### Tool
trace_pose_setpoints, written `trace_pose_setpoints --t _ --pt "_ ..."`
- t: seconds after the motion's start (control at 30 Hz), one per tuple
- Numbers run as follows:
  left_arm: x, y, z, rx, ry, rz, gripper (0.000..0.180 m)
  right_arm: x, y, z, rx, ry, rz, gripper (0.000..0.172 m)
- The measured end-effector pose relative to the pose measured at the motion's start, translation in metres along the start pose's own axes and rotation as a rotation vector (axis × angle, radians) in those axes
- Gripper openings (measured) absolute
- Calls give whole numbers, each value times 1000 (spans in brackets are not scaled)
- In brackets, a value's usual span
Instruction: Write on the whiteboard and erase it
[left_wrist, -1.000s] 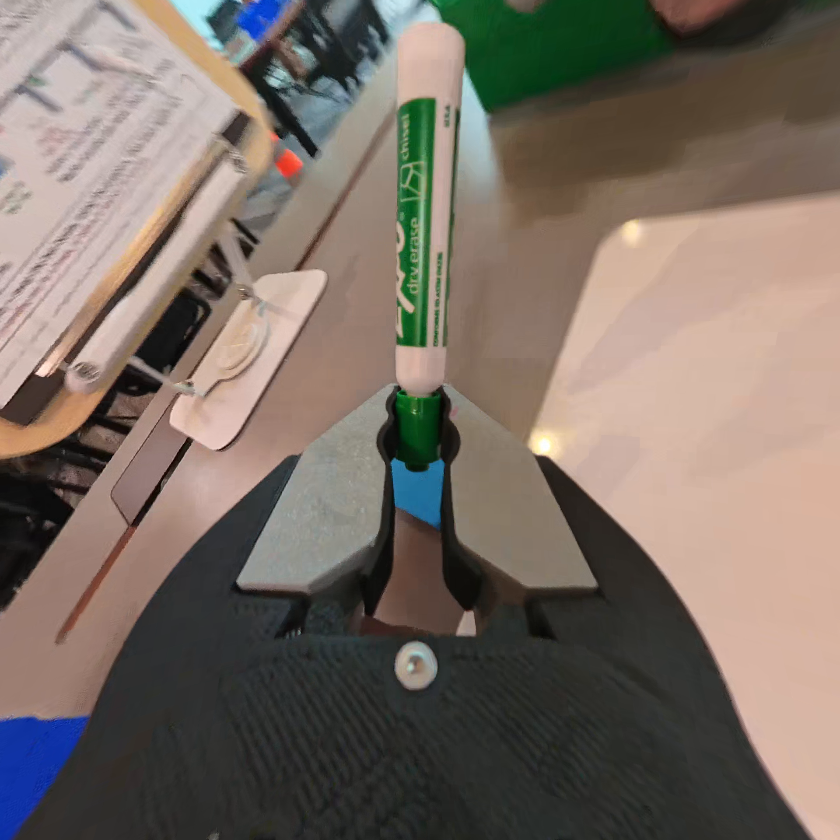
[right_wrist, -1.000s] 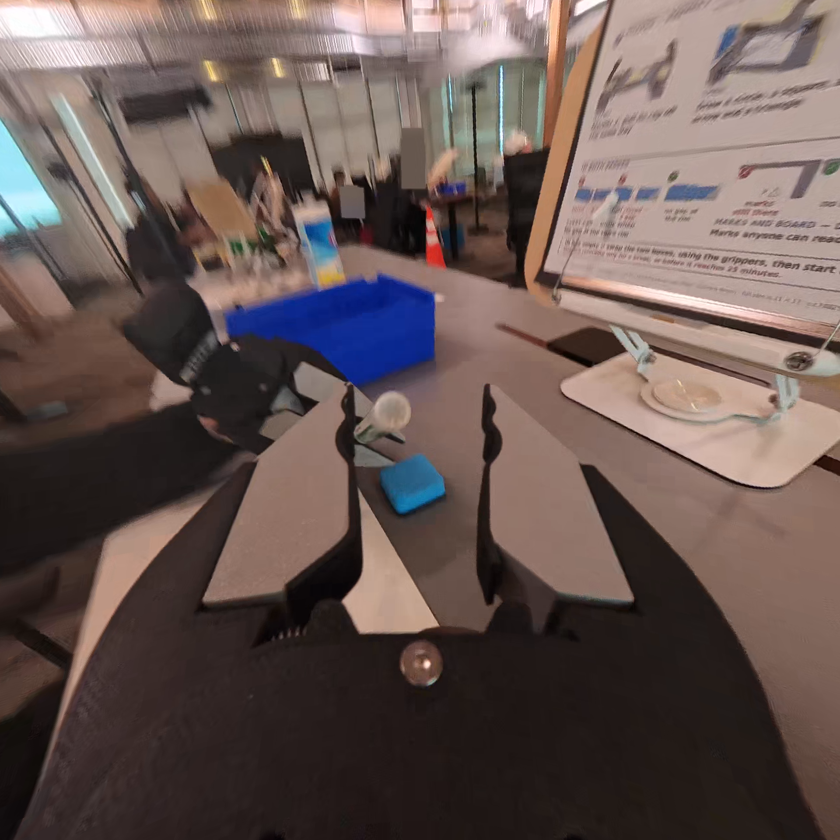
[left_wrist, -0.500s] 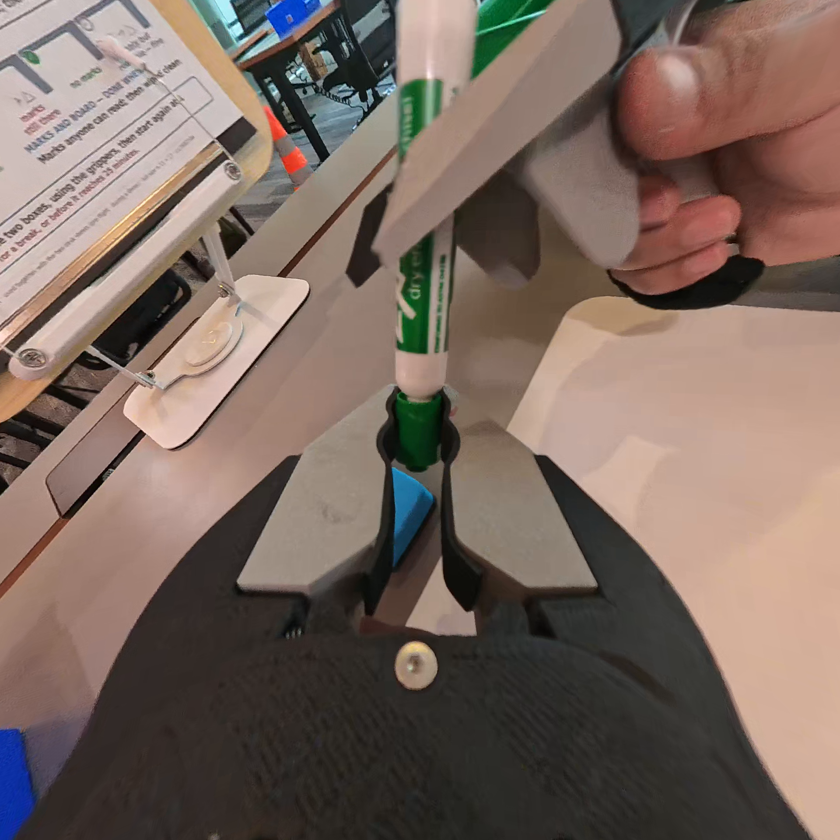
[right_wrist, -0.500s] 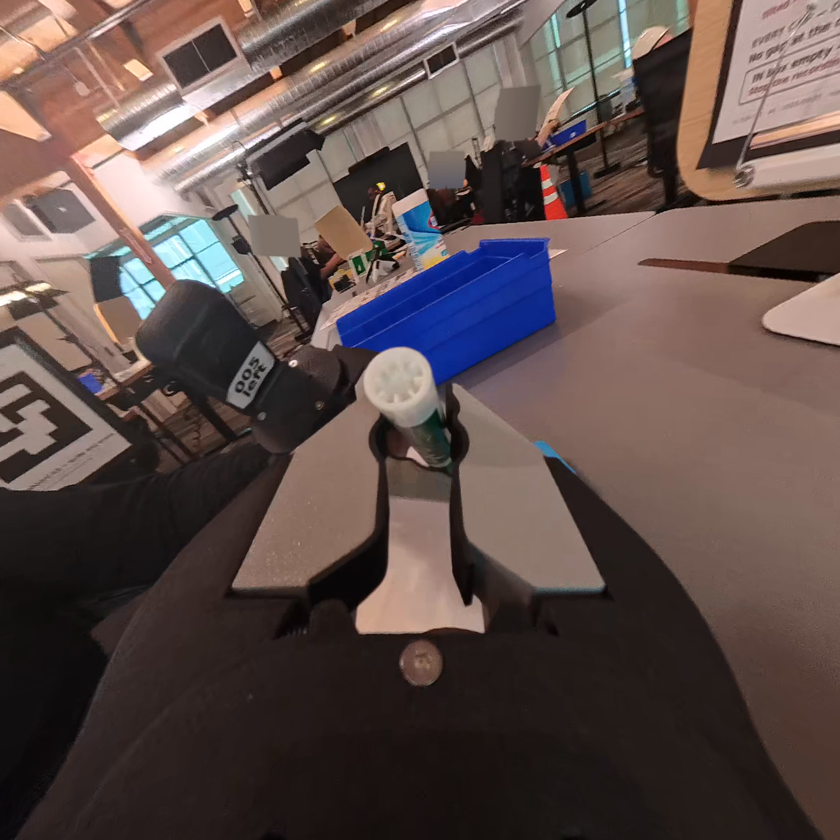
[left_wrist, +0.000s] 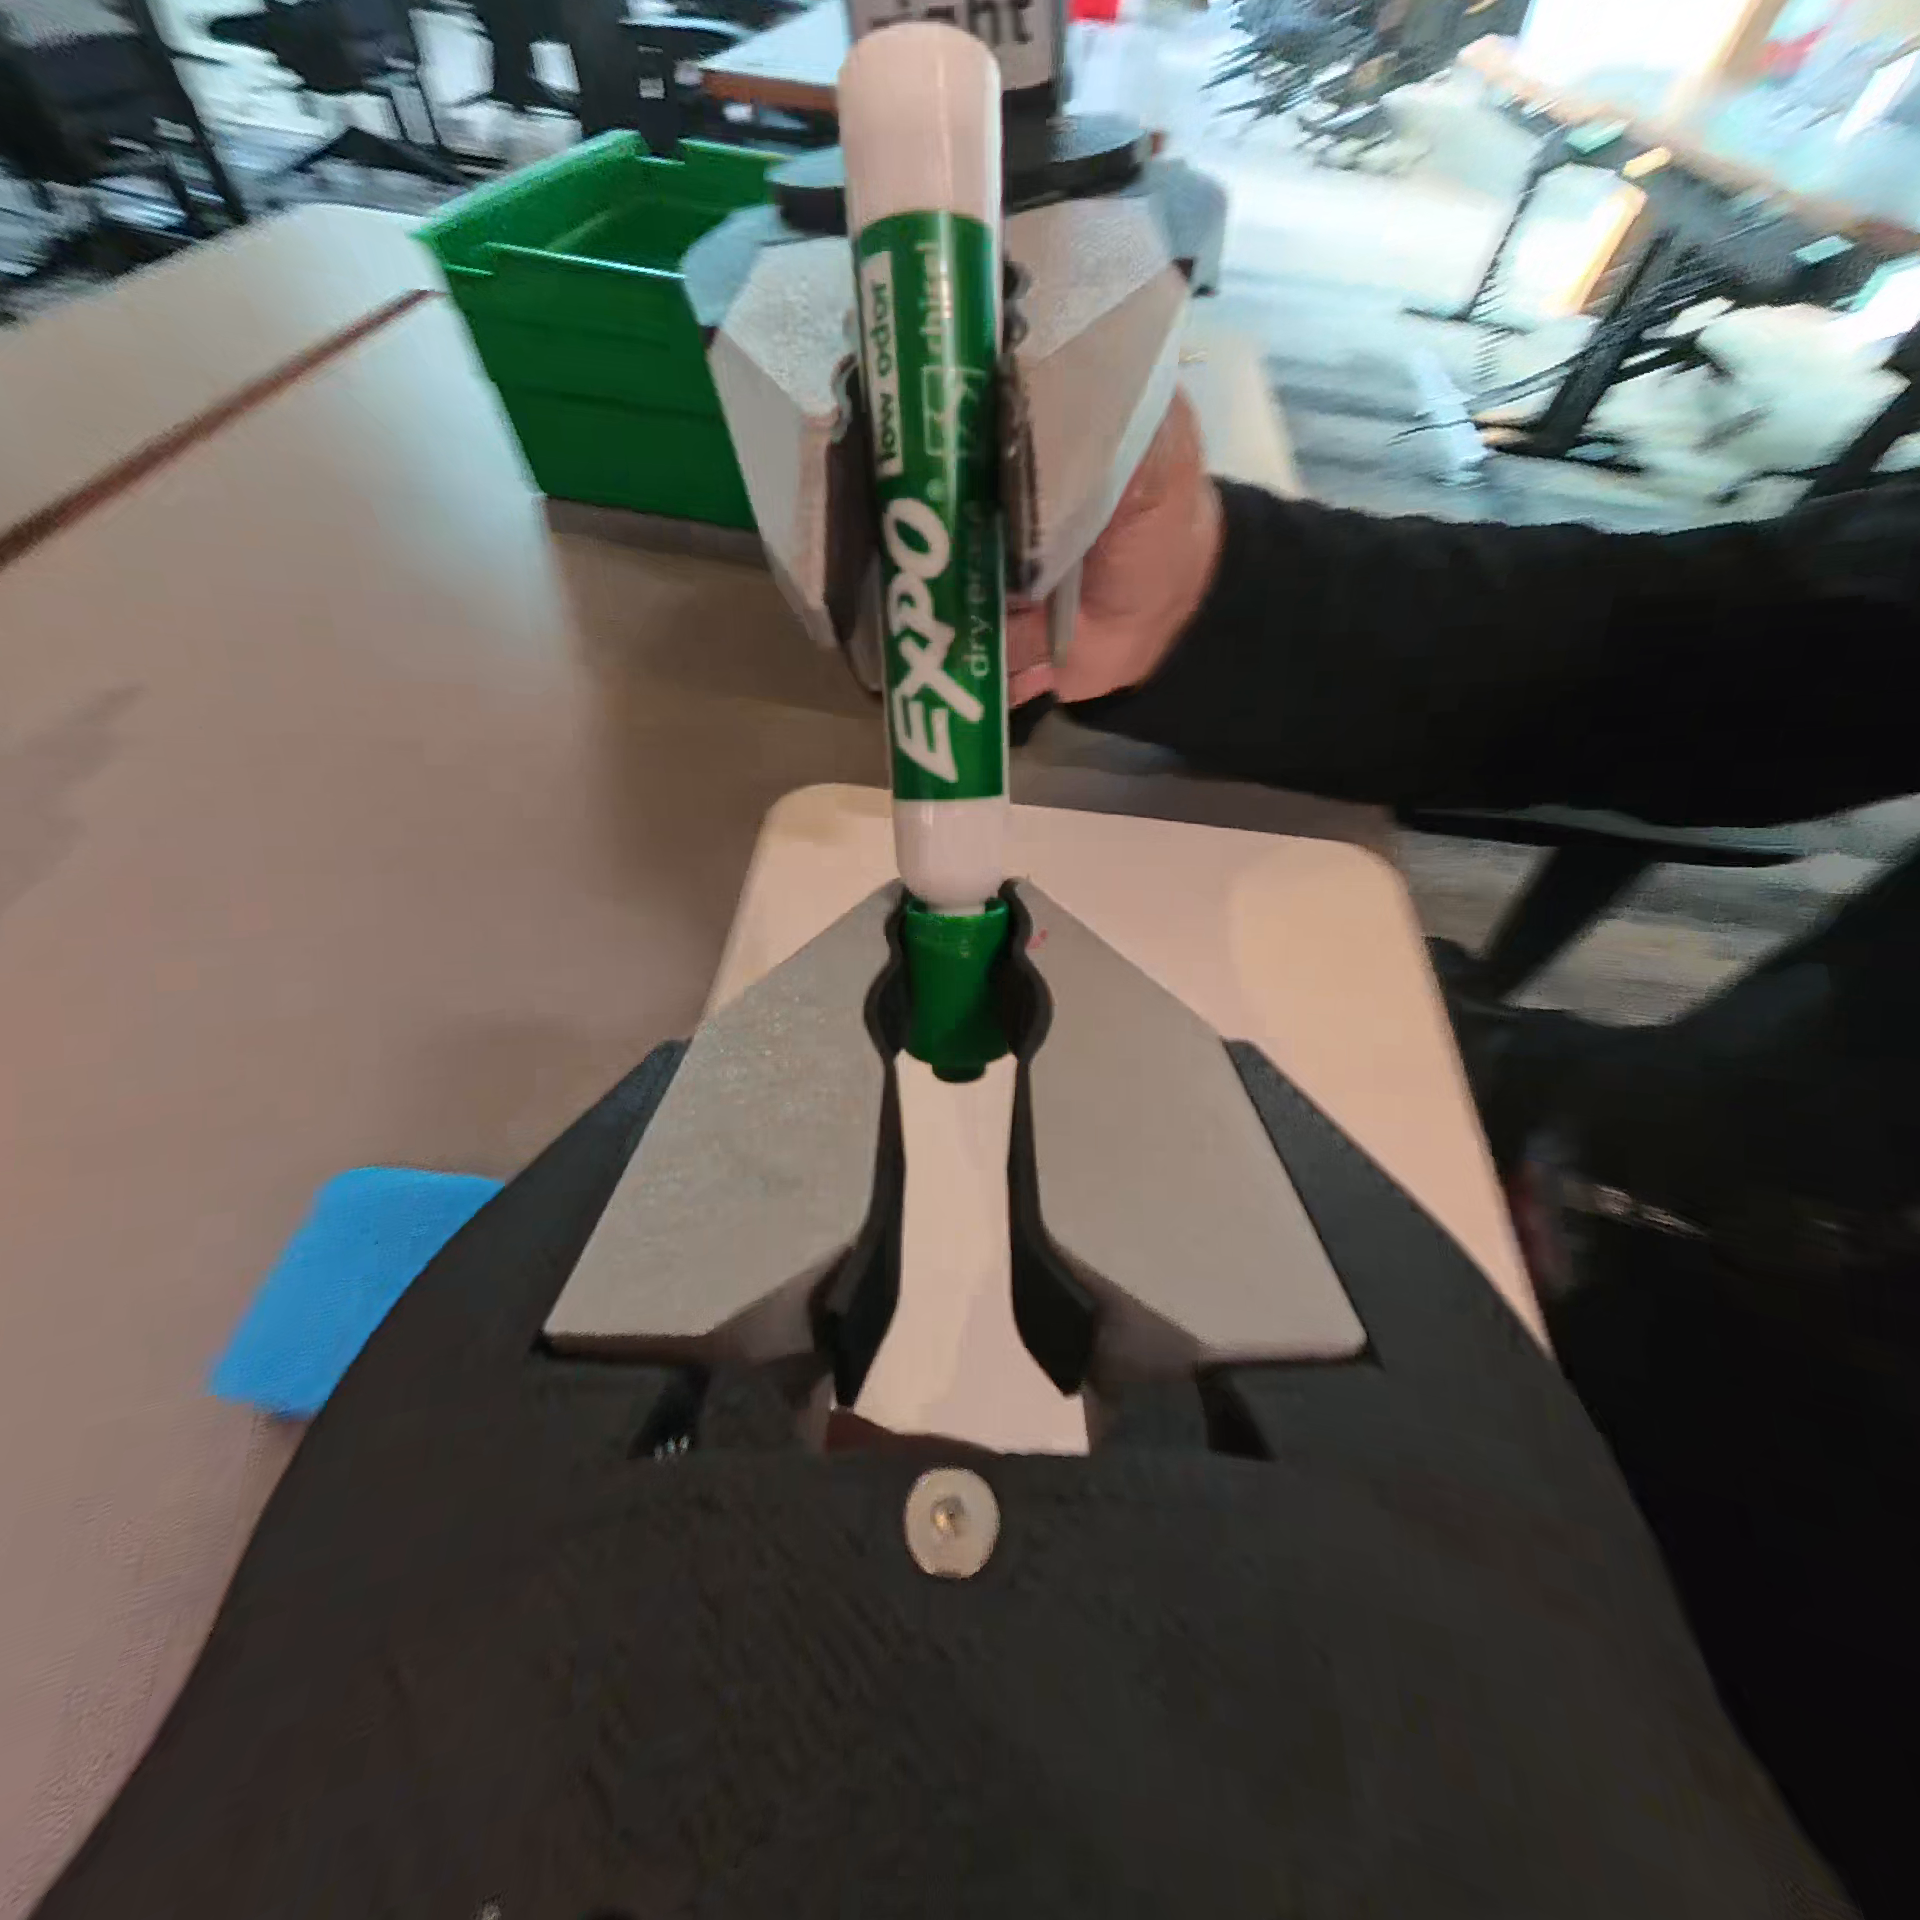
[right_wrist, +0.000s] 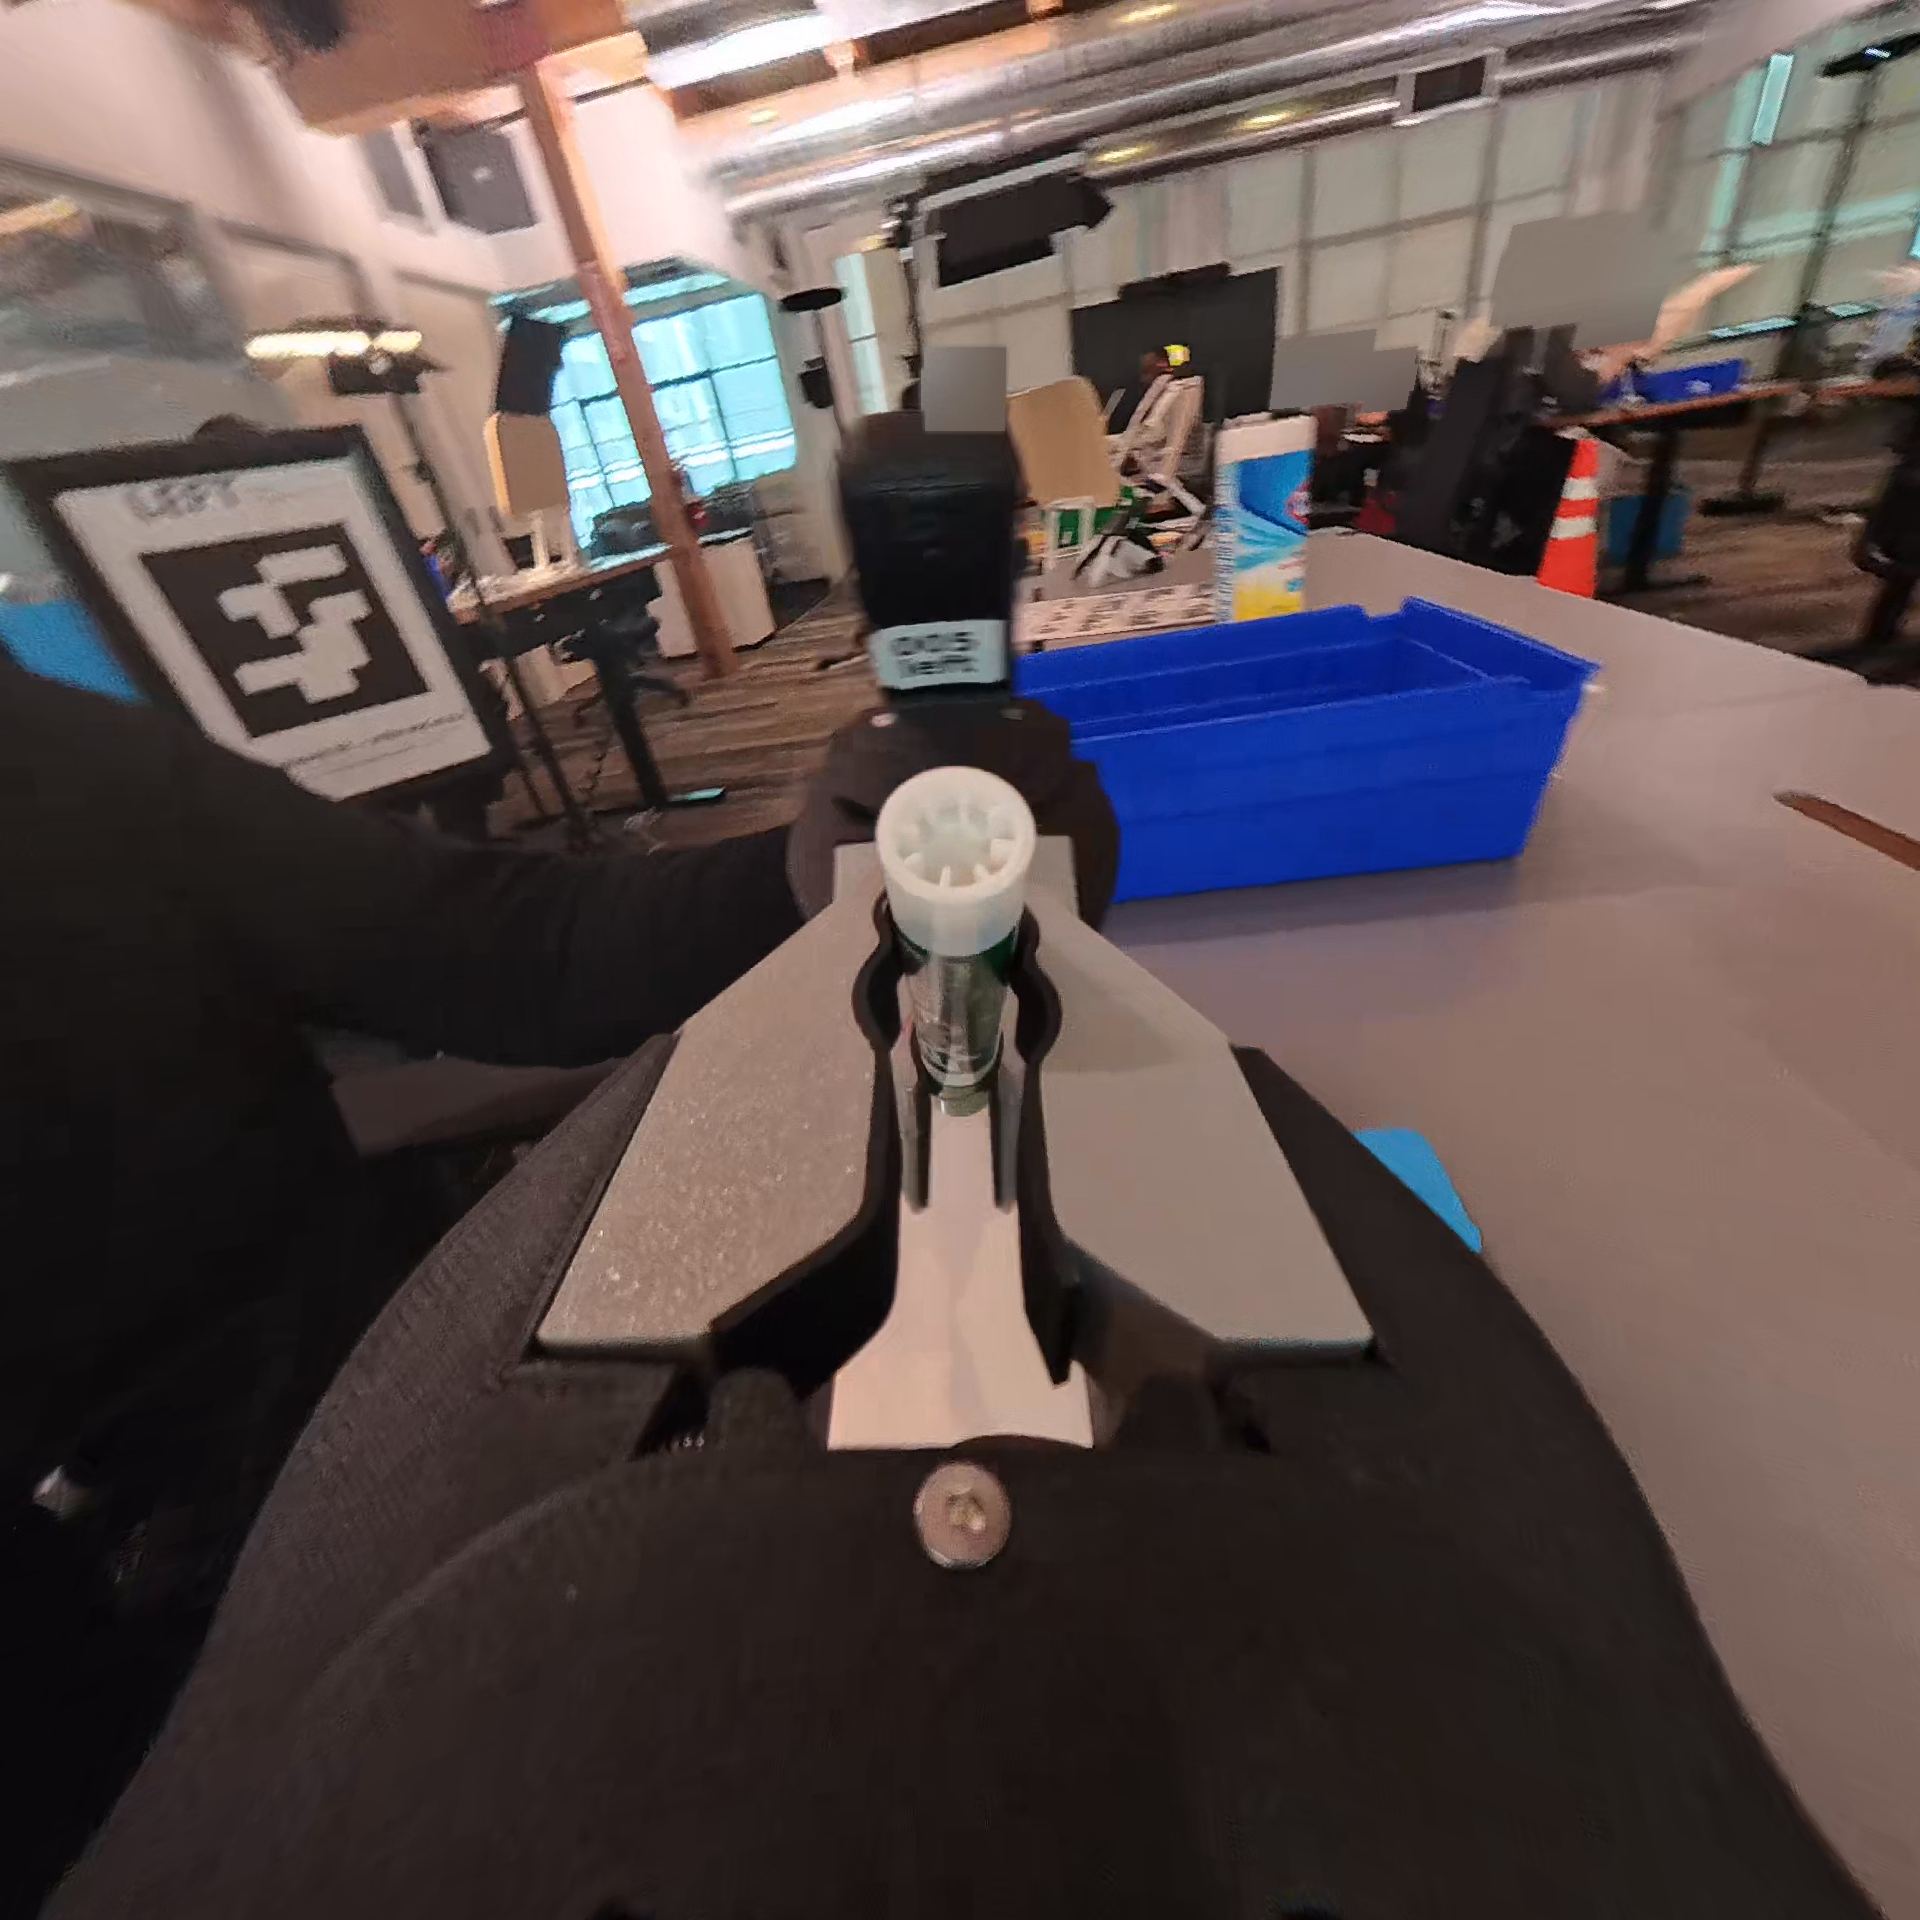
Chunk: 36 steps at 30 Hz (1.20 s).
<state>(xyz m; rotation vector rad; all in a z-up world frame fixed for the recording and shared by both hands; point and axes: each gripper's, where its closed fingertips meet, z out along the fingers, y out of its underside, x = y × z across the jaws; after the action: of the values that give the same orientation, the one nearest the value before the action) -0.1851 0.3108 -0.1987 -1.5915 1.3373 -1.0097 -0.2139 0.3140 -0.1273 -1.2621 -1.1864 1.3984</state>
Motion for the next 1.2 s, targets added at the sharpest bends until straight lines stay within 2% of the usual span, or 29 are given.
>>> trace_pose_setpoints --t 0.1,0.13,0.2,0.27,0.4,0.43,0.5,0.53,0.57,0.67,0.73,0.77,0.83,0.87,0.9,0.97,1.0,1.07,1.1,1.13,1.2 --pt "27 1 -6 17 217 -85 12 -21 4 5 -36 -78 -107 17" --pt "27 2 -5 19 217 -92 12 -16 3 5 -39 -42 -114 16" --pt "5 3 0 16 74 -76 12 9 3 2 -36 94 -49 16" --pt "-29 5 3 -11 -176 -2 12 36 4 -3 -1 225 54 16" --pt "-77 0 -2 -102 -699 312 12 68 2 -17 126 379 275 16" --pt "-81 -3 -5 -125 -784 382 12 70 1 -19 158 388 313 15" --pt "-82 -6 -5 -146 -832 428 12 65 -3 -20 173 370 285 16" --pt "-77 -8 -3 -124 -789 405 11 60 -5 -20 156 350 231 15" --pt "-67 -10 1 -81 -688 333 11 51 -9 -19 143 305 178 15" --pt "-14 -24 6 93 -182 -11 12 7 -24 -13 120 89 10 16" --pt "28 -31 -2 146 158 -129 12 -27 -26 -8 100 -75 -95 16" --pt "40 -31 -6 151 256 -163 12 -34 -24 -6 80 -103 -123 16" --pt "44 -27 -7 149 309 -181 12 -33 -21 -4 74 -105 -110 16" --pt "38 -26 -5 148 275 -180 12 -24 -20 -5 80 -71 -88 15" --pt "24 -24 -1 142 177 -160 12 -9 -19 -7 77 6 -61 15" --pt "-19 -19 1 102 -163 -24 13 25 -14 -12 85 170 61 16" --pt "-36 -16 -1 71 -334 79 14 36 -13 -14 115 213 148 16" --pt "-55 -11 -4 -22 -587 278 13 50 -11 -15 172 252 272 15" --pt "-59 -7 -4 -68 -659 353 13 51 -10 -15 173 257 270 15" --pt "-58 -5 -2 -89 -665 377 13 46 -10 -14 155 237 224 15" --pt "-39 -8 2 -19 -497 255 13 28 -14 -15 127 143 133 15"
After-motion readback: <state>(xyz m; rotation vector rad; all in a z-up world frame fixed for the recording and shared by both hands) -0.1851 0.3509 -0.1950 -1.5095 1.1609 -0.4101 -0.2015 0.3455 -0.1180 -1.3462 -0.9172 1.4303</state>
